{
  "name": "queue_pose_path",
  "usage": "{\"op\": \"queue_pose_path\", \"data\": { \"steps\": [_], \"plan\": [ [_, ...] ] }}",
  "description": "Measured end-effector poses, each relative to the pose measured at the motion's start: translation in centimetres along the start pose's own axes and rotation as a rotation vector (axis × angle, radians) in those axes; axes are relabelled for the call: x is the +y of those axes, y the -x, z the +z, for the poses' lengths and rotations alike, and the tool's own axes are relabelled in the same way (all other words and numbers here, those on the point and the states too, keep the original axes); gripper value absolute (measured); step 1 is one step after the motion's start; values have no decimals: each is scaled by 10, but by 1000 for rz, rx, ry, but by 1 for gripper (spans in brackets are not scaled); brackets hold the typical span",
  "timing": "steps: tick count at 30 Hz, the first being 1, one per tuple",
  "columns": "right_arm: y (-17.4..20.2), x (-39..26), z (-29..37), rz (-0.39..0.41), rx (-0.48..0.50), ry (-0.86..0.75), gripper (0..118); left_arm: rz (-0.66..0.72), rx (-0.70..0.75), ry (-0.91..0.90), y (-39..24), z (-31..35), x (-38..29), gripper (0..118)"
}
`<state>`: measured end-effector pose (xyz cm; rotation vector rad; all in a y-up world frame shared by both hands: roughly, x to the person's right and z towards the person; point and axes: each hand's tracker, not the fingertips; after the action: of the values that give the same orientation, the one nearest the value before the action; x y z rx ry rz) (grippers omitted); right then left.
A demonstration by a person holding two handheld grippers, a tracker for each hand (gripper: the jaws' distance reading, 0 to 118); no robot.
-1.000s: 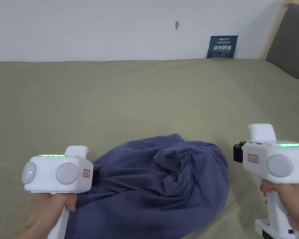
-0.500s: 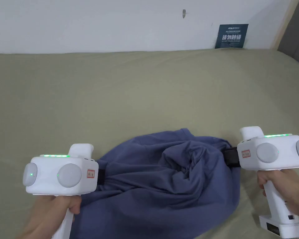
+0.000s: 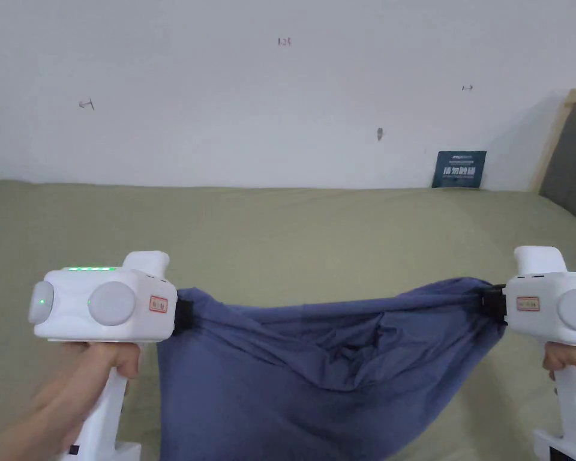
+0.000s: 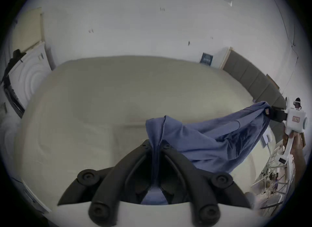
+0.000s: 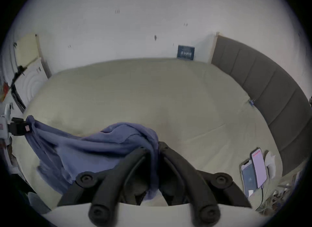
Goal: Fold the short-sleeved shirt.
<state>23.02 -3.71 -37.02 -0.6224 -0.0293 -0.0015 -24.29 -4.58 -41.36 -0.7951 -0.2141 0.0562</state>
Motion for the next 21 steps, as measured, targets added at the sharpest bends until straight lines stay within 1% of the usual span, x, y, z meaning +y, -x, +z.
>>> {"op": "queue_pose_path", "data": {
  "steps": [2,4,5,9,11,12,14,15,17,19,21],
  "plan": [
    [4,17,19,0,8,-38,7,20,-3,-31,9,35,10,7],
    [14,32,44,-21,9,-86,7,45,-14,-64,20,67,19,7],
    [12,40,50,-32,15,-92,7,52,-14,-74,24,80,22,7],
    [26,76,84,-16,37,-166,7,52,-5,-142,25,137,37,7],
    [34,92,95,-2,48,-198,7,26,38,-188,23,156,48,7],
    [38,100,99,11,58,-207,7,4,58,-202,22,162,55,7],
    [44,115,106,25,45,-228,7,-10,66,-207,22,171,69,7],
    [45,124,109,22,34,-253,7,-7,66,-206,24,174,76,7],
    [46,136,110,12,26,-252,7,10,50,-200,30,178,86,7],
    [44,148,109,-20,30,-258,7,45,25,-203,36,176,94,7],
    [47,157,104,-15,20,-256,7,63,9,-200,38,172,99,7]
  ]
}}
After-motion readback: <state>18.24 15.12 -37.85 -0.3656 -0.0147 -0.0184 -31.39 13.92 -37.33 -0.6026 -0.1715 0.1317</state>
